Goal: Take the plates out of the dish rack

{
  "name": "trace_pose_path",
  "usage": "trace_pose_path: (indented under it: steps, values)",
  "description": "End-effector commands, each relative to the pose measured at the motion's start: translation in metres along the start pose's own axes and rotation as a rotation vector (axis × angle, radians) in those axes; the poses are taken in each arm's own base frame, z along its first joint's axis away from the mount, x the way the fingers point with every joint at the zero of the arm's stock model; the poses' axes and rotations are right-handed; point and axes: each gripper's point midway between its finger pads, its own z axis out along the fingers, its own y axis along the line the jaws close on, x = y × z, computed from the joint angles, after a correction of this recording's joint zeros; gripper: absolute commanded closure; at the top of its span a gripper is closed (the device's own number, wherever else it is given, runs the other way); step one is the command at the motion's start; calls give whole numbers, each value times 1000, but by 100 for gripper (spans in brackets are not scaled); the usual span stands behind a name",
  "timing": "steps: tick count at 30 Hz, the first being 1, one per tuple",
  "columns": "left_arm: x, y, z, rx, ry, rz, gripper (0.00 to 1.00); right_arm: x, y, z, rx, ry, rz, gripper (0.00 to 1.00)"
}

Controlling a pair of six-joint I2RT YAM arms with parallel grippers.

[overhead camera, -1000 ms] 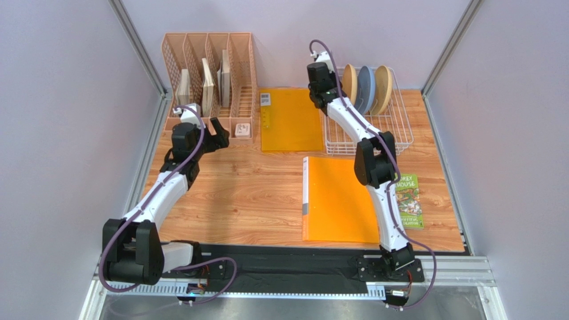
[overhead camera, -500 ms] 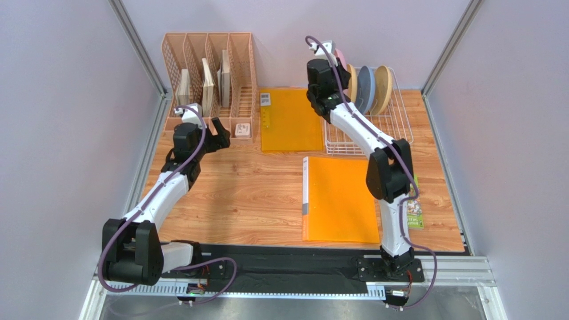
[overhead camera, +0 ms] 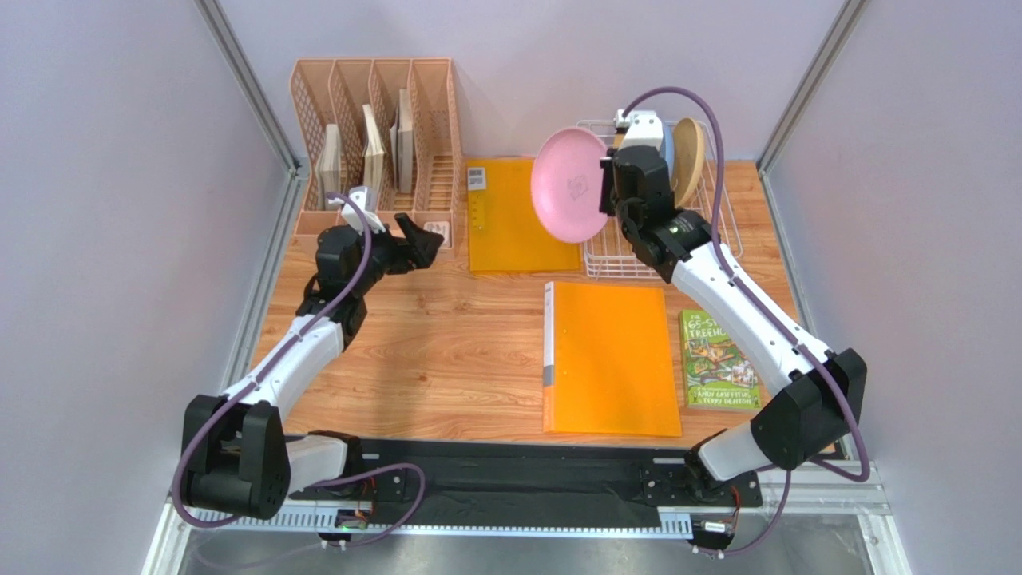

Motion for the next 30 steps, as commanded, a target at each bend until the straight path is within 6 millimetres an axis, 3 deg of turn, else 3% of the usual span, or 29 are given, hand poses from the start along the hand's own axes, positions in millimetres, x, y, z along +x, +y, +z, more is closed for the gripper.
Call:
trace_pose_path:
  steps: [1, 5, 11, 21, 24, 25, 28, 30]
  values:
    - [-14, -41, 0, 154, -66, -43, 7, 44, 56, -10, -286, 131, 147, 100]
    - [-8, -52, 3, 187, -64, -84, 9, 52, 85, -19, -451, 147, 210, 100]
    - [1, -49, 2, 186, -63, -105, 8, 60, 117, -28, -621, 205, 272, 100]
    - [3, -61, 5, 253, -80, -149, 12, 69, 148, -40, -800, 284, 303, 100]
    - [8, -63, 7, 262, -59, -144, 40, 69, 154, -45, -844, 293, 309, 100]
    - [11, -61, 8, 254, -52, -146, 64, 69, 154, -46, -849, 297, 310, 100]
    - [21, -53, 9, 219, -18, -146, 100, 68, 156, -50, -865, 301, 306, 100]
    - [24, -51, 9, 208, -7, -137, 100, 68, 158, -51, -880, 306, 306, 100]
